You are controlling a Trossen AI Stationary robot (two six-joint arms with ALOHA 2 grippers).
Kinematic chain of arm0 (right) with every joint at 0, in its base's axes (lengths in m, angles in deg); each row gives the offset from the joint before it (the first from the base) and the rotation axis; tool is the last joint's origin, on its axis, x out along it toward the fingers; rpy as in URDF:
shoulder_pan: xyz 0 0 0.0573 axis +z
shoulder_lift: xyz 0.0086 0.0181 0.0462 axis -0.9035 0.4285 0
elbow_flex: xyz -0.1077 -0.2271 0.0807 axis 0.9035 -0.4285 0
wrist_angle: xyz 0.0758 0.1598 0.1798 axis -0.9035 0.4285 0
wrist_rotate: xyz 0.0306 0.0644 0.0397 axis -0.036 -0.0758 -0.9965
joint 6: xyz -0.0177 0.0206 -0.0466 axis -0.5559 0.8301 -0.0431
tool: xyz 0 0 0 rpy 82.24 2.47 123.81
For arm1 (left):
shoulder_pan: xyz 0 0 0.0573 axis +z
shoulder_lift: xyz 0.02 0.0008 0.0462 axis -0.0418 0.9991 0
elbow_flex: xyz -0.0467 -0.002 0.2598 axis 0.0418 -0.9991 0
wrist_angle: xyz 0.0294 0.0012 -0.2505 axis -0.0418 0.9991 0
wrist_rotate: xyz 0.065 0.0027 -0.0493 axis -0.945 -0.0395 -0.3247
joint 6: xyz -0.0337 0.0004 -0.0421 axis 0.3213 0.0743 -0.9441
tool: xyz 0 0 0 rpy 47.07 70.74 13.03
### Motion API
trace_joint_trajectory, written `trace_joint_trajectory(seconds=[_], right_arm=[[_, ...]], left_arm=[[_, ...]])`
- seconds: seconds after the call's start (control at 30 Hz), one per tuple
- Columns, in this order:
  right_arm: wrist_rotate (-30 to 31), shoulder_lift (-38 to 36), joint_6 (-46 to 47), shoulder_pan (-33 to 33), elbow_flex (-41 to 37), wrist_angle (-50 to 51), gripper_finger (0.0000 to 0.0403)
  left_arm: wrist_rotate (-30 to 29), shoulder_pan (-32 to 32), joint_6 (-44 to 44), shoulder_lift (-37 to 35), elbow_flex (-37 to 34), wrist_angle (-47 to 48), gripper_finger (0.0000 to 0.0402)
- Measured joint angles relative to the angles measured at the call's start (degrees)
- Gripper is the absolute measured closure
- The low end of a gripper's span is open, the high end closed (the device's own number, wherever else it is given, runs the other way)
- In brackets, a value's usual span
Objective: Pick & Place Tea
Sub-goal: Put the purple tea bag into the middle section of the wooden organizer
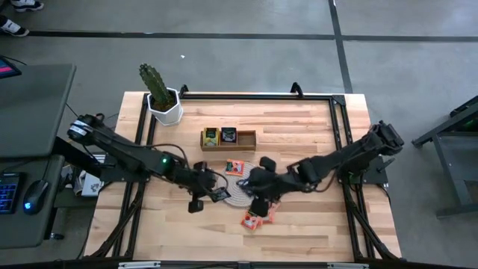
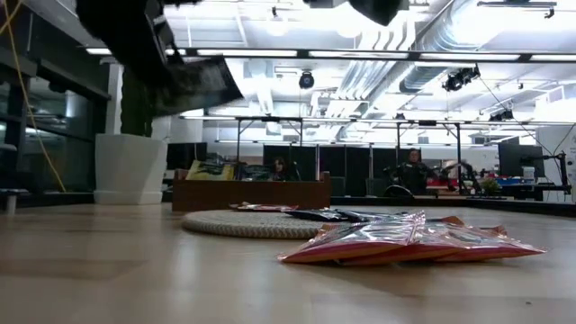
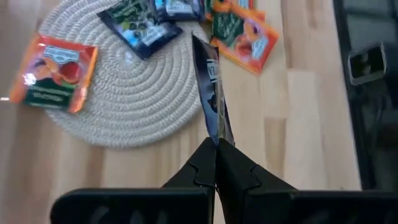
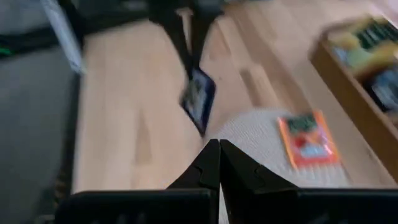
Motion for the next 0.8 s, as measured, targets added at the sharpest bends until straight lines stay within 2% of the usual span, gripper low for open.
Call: trace_joint_trajectory(seconds=[0.13,0.27,0.37,0.47,0.7,0.8], right_arm=[[-8.07,0.72,-4.17,-3.29,0.00,-6.35,0.0402],[-8.93,1.20,-5.86,-5.75,0.00,-6.70,0.0402],[-12.12,1.39,-7.06,-7.07,-0.04,-7.13,0.0393],[-14.03,1.40,-8.19,-7.83,-0.02,-9.90,0.0361],[-16.79,1.93,-7.61,-9.51,0.00,-14.54,0.0248],[-17.75,3.52,-7.36,-10.04,0.00,-15.61,0.0214]], left_arm=[[-1.89,0.48,4.89,0.02,5.80,6.47,0.0401],[-4.89,0.42,7.02,0.00,9.88,10.50,0.0401],[-6.52,0.39,7.53,0.00,12.15,12.49,0.0401],[-6.77,0.40,7.78,0.00,12.92,13.33,0.0401],[-7.78,0.40,7.99,0.02,13.30,13.21,0.0401],[-8.37,0.40,7.98,0.02,13.30,12.43,0.0401]])
